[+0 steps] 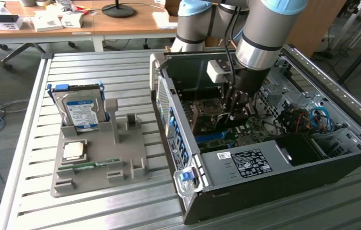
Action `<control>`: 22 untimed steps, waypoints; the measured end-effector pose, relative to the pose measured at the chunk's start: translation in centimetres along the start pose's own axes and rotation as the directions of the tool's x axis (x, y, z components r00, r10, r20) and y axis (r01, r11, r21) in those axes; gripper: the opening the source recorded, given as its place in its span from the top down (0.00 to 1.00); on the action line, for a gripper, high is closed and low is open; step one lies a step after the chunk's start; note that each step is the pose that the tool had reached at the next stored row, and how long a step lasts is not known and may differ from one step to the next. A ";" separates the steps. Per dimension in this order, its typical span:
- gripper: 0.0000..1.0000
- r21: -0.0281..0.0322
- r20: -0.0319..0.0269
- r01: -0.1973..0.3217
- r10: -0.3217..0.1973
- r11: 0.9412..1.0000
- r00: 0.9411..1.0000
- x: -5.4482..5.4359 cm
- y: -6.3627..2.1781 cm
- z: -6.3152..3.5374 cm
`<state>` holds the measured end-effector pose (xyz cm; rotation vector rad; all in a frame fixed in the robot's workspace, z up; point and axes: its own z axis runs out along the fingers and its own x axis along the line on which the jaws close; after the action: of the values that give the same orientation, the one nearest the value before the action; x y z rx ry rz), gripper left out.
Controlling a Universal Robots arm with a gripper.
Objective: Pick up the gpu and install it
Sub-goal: 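Insert the gpu into the slot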
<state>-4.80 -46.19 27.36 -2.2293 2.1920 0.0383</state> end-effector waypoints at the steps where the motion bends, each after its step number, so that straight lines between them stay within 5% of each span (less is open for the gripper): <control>1: 0.74 0.000 0.000 0.000 0.000 1.000 1.000 0.0 0.00 0.00; 22: 0.74 0.000 0.000 0.000 0.000 1.000 1.000 -0.1 1.53 0.18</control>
<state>-6.33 -46.10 27.20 -2.2290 2.1919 0.0380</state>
